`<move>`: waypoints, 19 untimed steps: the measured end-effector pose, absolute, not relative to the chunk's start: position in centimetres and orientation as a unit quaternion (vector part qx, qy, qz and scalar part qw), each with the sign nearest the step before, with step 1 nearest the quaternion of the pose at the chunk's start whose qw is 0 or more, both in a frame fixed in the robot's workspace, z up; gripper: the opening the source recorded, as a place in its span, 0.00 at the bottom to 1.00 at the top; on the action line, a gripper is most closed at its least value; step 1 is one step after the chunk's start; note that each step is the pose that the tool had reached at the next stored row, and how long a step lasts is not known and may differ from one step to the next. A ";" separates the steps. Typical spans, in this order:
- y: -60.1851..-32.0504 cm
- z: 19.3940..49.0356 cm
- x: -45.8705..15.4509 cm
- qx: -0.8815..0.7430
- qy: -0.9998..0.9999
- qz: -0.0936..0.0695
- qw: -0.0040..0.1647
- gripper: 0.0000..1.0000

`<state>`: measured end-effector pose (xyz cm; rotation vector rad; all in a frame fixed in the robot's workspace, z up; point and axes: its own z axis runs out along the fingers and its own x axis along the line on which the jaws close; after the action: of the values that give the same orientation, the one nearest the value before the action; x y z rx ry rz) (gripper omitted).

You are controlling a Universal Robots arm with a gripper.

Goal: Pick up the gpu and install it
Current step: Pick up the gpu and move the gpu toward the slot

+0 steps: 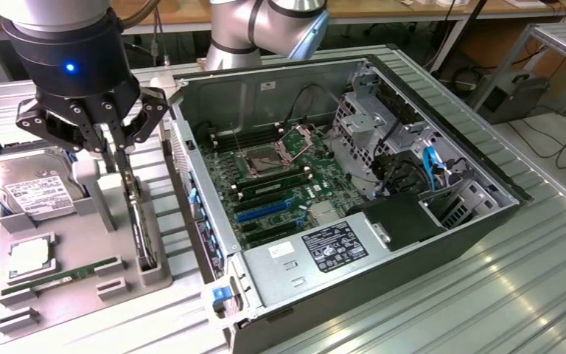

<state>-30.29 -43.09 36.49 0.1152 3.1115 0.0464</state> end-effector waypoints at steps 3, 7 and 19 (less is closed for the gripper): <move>-43.1 36.5 -30.3 0.037 0.999 0.015 0.014 0.29; -43.1 36.4 -30.3 0.037 0.999 0.015 0.014 0.42; -43.1 33.7 -30.3 0.037 0.999 0.015 0.014 0.42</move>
<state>-30.29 -43.14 33.70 0.1153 3.1115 0.0462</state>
